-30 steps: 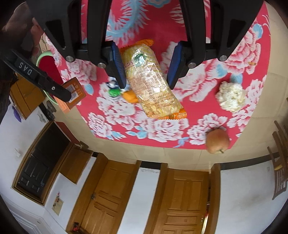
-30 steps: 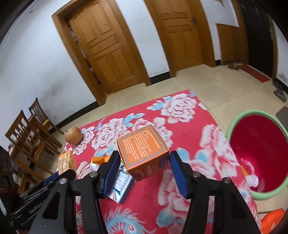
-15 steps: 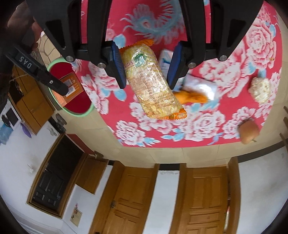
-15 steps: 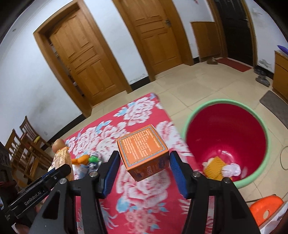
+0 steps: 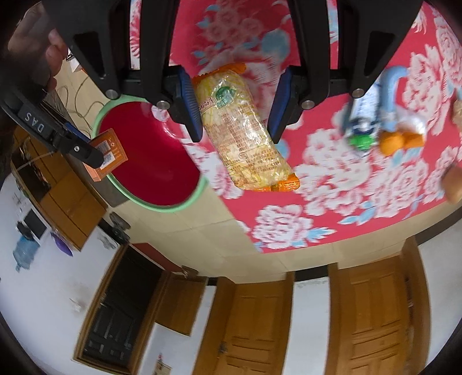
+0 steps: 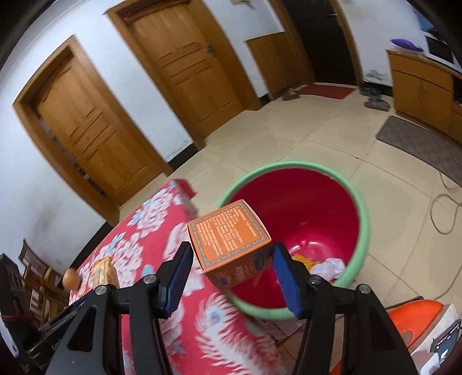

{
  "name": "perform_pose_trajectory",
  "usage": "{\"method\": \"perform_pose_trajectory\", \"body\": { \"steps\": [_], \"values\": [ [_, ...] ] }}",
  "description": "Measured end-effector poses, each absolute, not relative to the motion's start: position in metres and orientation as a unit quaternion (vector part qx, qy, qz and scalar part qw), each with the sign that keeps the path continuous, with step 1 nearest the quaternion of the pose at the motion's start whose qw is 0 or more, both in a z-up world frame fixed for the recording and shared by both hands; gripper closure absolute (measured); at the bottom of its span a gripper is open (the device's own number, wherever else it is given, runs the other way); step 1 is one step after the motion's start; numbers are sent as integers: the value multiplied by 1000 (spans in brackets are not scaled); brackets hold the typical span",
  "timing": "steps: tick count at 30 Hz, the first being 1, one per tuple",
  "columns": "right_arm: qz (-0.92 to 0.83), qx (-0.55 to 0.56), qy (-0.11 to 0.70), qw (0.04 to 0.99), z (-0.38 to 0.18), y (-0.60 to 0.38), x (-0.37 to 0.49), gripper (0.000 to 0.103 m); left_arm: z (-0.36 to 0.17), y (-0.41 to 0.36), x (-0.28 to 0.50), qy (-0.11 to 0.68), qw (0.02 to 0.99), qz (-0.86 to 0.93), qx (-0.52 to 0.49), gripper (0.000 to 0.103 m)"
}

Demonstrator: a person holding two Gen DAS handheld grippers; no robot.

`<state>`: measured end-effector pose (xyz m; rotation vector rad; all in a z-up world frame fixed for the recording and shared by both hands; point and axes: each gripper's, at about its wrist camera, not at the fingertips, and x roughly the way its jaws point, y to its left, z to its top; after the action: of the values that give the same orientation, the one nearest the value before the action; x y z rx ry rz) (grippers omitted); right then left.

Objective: Collect trash
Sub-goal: 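Carry snack bag and orange box over red bucket and open both tools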

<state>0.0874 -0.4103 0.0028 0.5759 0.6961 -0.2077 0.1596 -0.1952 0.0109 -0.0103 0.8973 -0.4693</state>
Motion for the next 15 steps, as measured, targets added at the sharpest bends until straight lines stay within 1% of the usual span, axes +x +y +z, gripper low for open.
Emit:
{"method": "perform_pose_trajectory", "body": {
  "steps": [12,15],
  "values": [
    [-157,296,347,876,-28,-450,111,43,-3,-273,184,428,858,-278,52,56],
    [-163,304,352,870,-37,-459,117,42,-9,-286,194,434,852,-287,52,56]
  ]
}}
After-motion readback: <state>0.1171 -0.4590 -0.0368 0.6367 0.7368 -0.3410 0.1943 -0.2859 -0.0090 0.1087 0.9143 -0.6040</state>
